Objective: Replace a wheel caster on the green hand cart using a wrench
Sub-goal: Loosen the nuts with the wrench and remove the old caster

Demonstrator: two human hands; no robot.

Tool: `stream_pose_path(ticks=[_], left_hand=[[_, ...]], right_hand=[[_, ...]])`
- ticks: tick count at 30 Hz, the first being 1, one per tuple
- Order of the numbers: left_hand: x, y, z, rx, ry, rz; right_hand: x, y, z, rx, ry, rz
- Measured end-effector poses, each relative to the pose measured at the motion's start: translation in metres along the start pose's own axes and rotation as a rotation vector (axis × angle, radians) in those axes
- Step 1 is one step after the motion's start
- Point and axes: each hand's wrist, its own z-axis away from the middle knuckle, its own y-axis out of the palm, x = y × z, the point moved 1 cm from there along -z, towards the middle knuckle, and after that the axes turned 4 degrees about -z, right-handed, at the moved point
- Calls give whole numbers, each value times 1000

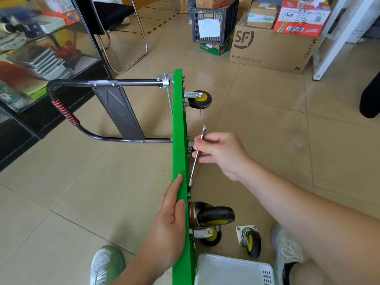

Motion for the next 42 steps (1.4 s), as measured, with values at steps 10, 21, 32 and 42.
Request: stream_pose_path(ticks=[10,21,32,42], left_hand=[[8,2,-5,-26,24,-1],[7,2,-5,-30,35,-2],[7,3,-5,-37,28,-4],[6,2,-5,-7,18,-6]], right_hand=[[-6,5,-28,40,141,33],[-20,4,-34,23,221,-38],[-30,9,-33,25,264,-38],[-17,12,-11,36,126,-1]])
